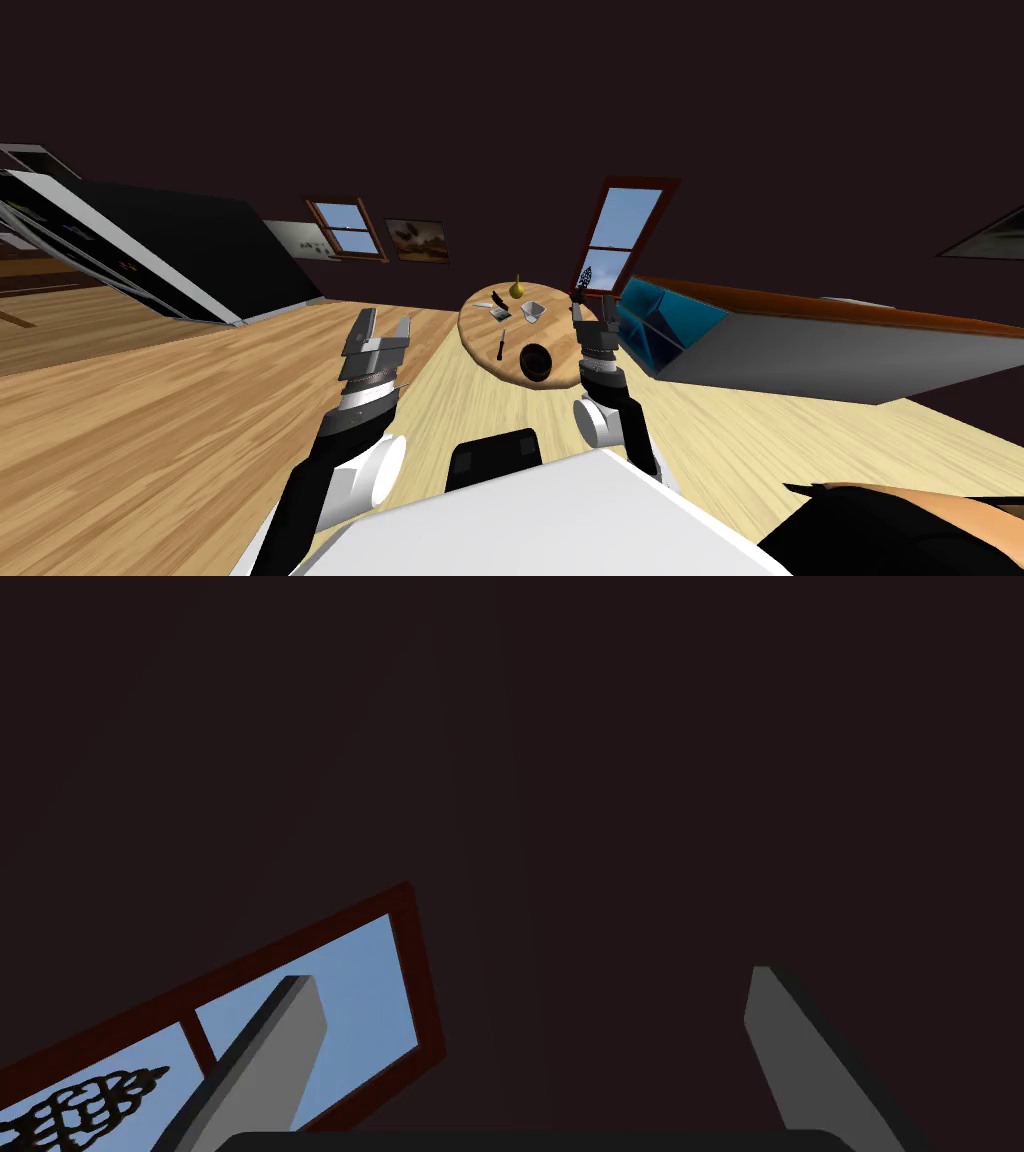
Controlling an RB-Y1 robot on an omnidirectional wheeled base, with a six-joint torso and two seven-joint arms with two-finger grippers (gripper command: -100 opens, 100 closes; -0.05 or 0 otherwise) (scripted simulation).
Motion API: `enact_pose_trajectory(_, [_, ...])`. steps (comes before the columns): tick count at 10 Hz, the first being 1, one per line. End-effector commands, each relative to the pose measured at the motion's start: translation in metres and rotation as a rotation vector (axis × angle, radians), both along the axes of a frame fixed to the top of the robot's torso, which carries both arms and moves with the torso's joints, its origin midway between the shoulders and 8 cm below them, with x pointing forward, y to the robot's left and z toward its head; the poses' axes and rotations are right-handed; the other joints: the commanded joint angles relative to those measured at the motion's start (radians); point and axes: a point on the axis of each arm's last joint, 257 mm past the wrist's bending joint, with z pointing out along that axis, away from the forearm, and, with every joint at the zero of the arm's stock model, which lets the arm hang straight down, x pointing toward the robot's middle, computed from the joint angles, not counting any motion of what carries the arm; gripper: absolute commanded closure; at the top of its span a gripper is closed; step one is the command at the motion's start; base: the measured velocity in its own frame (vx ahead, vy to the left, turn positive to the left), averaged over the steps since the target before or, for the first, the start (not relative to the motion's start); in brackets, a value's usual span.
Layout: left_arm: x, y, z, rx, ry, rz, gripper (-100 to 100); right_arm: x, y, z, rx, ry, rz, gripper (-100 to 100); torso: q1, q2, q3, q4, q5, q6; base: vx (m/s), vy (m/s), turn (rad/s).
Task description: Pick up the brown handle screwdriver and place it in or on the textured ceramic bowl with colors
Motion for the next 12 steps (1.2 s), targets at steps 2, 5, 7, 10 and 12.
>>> enact_pose_trajectory(2, [0.012,0.002,-0.007,0.029,0.029,-0.036,-100,0.0,0.0,0.0,0.0,0.0,0.0,0,-0.001,0.002,0.001,0.0,0.0,0.0,-0.057,-0.03,-0.046])
enact_pose_trajectory(5, [0.032,0.013,-0.018,0.036,0.076,-0.069,-100,0.0,0.0,0.0,0.0,0.0,0.0,0,-0.001,0.005,0.003,0.001,0.0,0.0,-0.087,-0.03,-0.056])
enact_pose_trajectory(7, [0.05,0.027,-0.027,0.025,0.118,-0.086,-100,0.0,0.0,0.0,0.0,0.0,0.0,0,-0.002,0.008,0.004,0.002,0.0,0.0,-0.139,-0.04,-0.093])
enact_pose_trajectory(10, [0.07,0.048,-0.037,-0.001,0.169,-0.096,-100,0.0,0.0,0.0,0.0,0.0,0.0,0,-0.003,0.008,0.005,0.002,-0.001,0.0,-0.115,-0.045,-0.106])
enact_pose_trajectory(12, [0.092,0.073,-0.045,-0.043,0.222,-0.097,-100,0.0,0.0,0.0,0.0,0.0,0.0,0,-0.001,0.005,0.003,0.001,0.0,0.0,-0.082,-0.031,-0.142])
